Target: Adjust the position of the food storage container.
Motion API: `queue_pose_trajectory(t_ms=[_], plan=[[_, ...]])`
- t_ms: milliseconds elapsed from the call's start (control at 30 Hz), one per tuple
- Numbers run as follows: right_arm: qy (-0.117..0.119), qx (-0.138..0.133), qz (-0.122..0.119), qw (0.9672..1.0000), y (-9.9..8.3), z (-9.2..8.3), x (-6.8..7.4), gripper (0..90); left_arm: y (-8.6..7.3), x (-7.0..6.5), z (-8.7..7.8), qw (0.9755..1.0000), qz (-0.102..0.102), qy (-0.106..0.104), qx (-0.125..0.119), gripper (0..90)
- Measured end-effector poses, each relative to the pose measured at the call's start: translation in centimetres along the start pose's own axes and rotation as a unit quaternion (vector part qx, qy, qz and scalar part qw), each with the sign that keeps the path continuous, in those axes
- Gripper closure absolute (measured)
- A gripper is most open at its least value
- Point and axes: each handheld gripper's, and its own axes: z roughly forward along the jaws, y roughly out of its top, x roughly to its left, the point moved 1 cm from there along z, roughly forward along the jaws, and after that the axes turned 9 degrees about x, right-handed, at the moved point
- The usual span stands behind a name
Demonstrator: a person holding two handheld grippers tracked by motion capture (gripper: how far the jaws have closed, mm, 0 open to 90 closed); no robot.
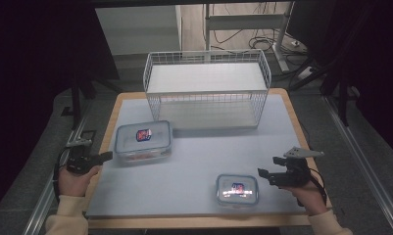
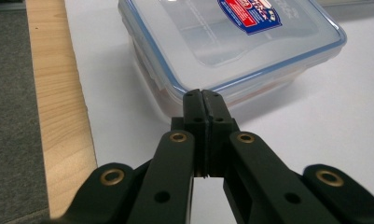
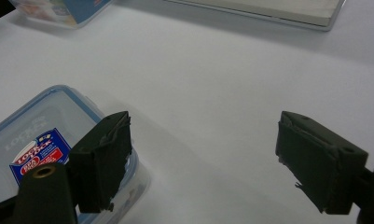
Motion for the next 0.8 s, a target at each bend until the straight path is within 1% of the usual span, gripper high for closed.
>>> queue_pose_trajectory(t_ms=[200,267,400,467,500,533,567,700,733,767,800], plan=[[-0.002,-0.001,0.003,1.0000,-0.2,-0.2,-0.2,18.1,0.6,0.4,0.0,1.0000,-0.003,0.003,-0.004,90.0],[-0.002,-0.001,0.004,1.0000,-0.2,-0.2,-0.2,18.1,1.5,1.2,0.1,0.9999,-0.008,0.011,-0.010,90.0],[-0.003,-0.002,0.006,1.0000,-0.2,-0.2,-0.1,18.1,3.1,2.4,0.4,0.9995,-0.014,0.025,-0.013,90.0],[-0.003,-0.002,0.006,1.0000,-0.2,-0.2,0.0,18.2,3.8,2.8,0.8,0.9994,-0.018,0.028,-0.010,90.0],[-0.003,-0.001,0.006,1.0000,-0.2,-0.1,0.0,18.1,3.8,2.8,0.8,0.9994,-0.018,0.028,-0.010,90.0],[-0.003,0.000,0.006,1.0000,-0.2,-0.1,0.0,18.1,4.6,3.3,1.4,0.9991,-0.019,0.037,0.000,90.0],[-0.003,0.000,0.006,1.0000,-0.2,0.0,-0.1,18.1,4.8,3.5,1.6,0.9990,-0.022,0.039,0.001,90.0],[-0.005,0.002,0.008,1.0000,-0.3,0.0,-0.2,18.1,5.6,4.5,2.9,0.9986,-0.028,0.040,0.020,90.0],[-0.005,0.003,0.007,1.0000,-0.3,0.0,-0.2,18.1,5.6,4.5,2.9,0.9986,-0.028,0.040,0.020,90.0],[-0.005,0.003,0.007,1.0000,-0.3,0.0,-0.2,18.1,5.7,4.6,3.4,0.9985,-0.028,0.039,0.027,90.0],[-0.005,0.003,0.008,1.0000,-0.3,0.1,-0.2,18.1,5.9,4.9,4.2,0.9981,-0.028,0.037,0.040,90.0]])
